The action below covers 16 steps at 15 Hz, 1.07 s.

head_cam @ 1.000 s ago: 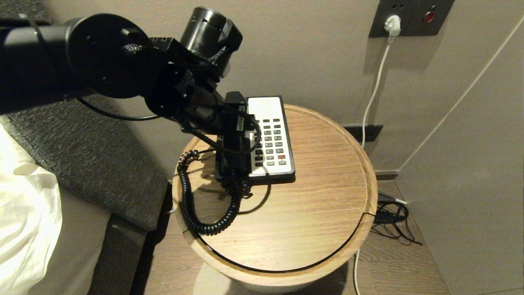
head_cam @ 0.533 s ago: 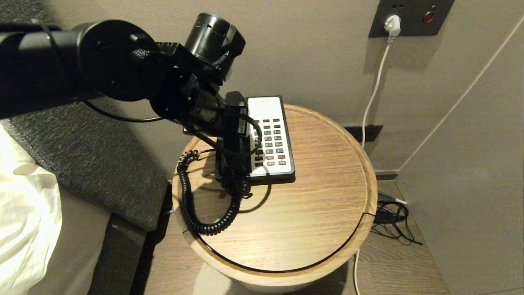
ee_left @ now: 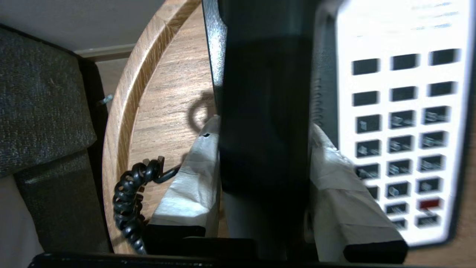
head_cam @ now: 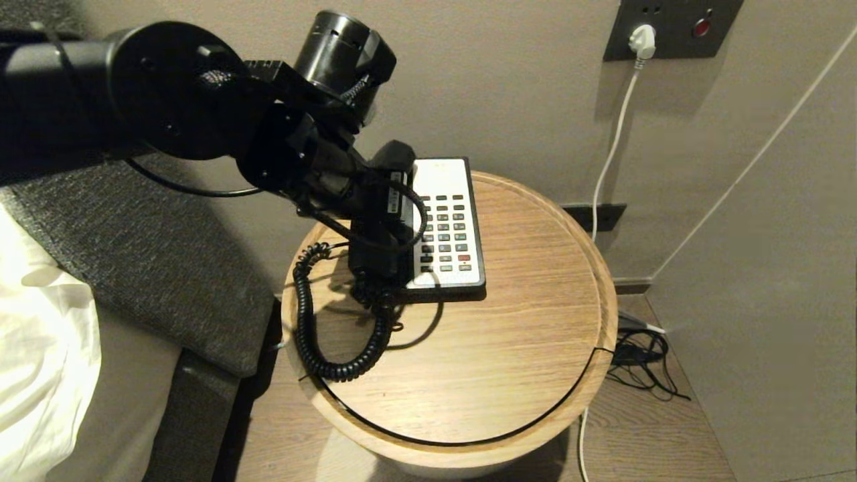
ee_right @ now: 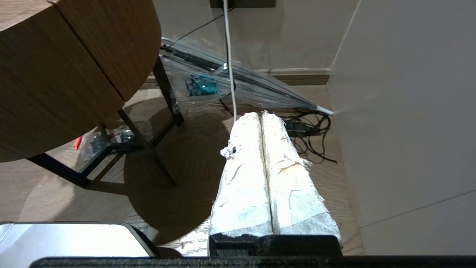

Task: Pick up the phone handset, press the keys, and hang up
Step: Pick up the desk phone handset, then dial the number

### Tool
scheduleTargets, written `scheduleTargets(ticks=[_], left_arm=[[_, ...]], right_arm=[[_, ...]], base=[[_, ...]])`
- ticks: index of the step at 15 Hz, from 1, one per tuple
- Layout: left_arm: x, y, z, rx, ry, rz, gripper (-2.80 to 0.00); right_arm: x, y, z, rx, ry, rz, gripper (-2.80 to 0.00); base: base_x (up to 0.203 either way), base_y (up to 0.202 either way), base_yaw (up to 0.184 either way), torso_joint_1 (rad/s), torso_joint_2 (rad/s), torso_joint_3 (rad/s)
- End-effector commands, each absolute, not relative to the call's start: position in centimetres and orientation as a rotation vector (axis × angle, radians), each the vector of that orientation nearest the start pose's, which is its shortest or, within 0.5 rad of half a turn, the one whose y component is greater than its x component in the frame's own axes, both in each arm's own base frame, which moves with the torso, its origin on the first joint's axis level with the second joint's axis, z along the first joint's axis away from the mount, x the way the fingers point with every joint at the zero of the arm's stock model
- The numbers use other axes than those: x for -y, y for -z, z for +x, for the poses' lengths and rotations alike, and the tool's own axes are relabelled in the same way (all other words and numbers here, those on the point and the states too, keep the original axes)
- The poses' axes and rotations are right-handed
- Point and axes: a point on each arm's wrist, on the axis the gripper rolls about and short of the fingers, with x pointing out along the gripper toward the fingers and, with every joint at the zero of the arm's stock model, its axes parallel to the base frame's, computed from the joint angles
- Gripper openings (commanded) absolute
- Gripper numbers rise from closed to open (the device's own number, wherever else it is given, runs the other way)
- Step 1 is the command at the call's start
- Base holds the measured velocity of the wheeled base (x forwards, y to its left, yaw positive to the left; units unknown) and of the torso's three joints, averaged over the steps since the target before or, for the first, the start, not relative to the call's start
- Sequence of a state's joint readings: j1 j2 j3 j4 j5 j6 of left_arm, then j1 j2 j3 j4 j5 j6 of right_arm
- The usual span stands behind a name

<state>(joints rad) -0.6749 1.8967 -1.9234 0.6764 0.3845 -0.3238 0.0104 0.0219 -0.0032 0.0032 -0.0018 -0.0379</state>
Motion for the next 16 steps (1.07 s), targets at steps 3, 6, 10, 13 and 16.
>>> scheduleTargets(ticks=[3,6,10,13,16], left_arm=[[19.4,-33.6,25.1,-0.524,0.208,-0.060,-2.80],[17.7,-35.8,23.0,-0.481,0.212,-0.175,-2.80],[14.0,-39.3,18.1,-0.466,0.319,-0.400,-2.80],[10.6,-40.9,13.6,-0.494,0.443,-0.571,-2.80],[7.2,-40.5,9.1,-0.516,0.551,-0.639,-2.80]], right_arm=[[0.0,-7.6,-2.1,-0.022,-0.008,-0.038,-2.80],[0.0,-7.7,-2.1,-0.022,-0.009,-0.039,-2.80],[0.0,-7.7,-2.1,-0.023,-0.009,-0.039,-2.80],[0.0,-7.6,-2.1,-0.021,-0.010,-0.038,-2.80],[0.0,-7.7,-2.1,-0.023,-0.008,-0.039,-2.80]], base=[[0.000,0.000,0.000,0.000,0.00,0.000],[0.000,0.000,0.000,0.000,0.00,0.000],[0.000,0.000,0.000,0.000,0.00,0.000],[0.000,0.000,0.000,0.000,0.00,0.000],[0.000,0.000,0.000,0.000,0.00,0.000]])
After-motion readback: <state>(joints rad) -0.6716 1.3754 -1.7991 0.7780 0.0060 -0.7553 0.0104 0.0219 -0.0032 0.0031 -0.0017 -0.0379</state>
